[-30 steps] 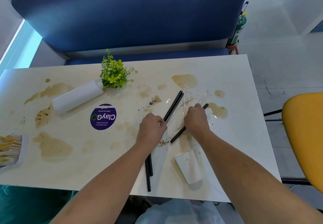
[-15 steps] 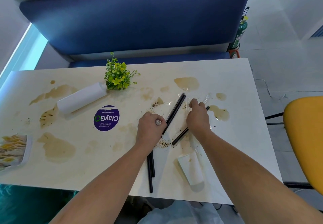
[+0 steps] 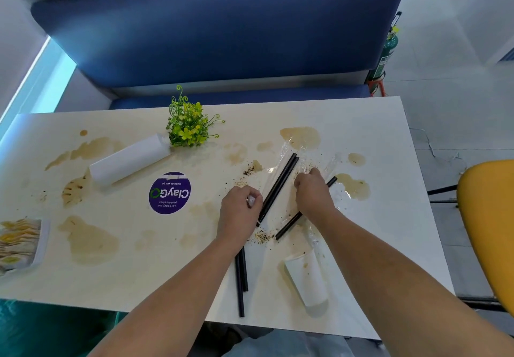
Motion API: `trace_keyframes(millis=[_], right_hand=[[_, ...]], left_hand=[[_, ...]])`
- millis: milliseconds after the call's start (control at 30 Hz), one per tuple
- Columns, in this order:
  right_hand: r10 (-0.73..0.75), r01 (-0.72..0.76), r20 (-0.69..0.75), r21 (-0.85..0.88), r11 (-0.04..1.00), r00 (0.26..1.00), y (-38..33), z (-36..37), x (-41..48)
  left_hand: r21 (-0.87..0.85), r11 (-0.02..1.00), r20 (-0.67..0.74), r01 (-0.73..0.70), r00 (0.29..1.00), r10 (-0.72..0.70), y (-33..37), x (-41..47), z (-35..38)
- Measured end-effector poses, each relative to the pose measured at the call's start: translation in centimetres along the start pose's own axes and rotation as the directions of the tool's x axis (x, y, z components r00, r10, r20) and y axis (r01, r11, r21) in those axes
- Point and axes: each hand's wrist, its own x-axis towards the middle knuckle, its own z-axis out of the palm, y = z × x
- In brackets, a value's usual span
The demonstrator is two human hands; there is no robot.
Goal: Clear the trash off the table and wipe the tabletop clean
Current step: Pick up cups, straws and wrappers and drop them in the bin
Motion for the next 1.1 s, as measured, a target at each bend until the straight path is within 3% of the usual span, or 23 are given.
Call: trace_keyframes(millis=[300, 533, 767, 1100], right_hand=[[-0.008, 0.011, 0.028, -0.123, 0.992, 1.0, -0.7, -0.2, 0.8], [0.041, -0.022, -0.105, 0.175, 0.984, 0.994, -0.4, -0.5, 1.1], [0.079, -0.011, -0.102, 0.545, 0.838, 0.992, -3.0, -2.1, 0.3], [0.041, 0.08, -0.178, 0.622, 0.779, 0.983, -6.9, -3.9, -1.9]], left_hand=[[-0.015, 1.0, -0.011, -0.014, 1.0, 0.014, 0.0, 0.9, 0.1], [-0.014, 1.0, 0.004, -0.015, 1.0, 0.015, 0.0, 0.8, 0.0], [-0.064, 0.998, -0.029, 0.012, 0.999, -0.014, 0.5, 0.5, -1.4], [-0.138, 0.99, -0.141, 0.008, 0.99, -0.028, 0.1, -1.3, -5.4]])
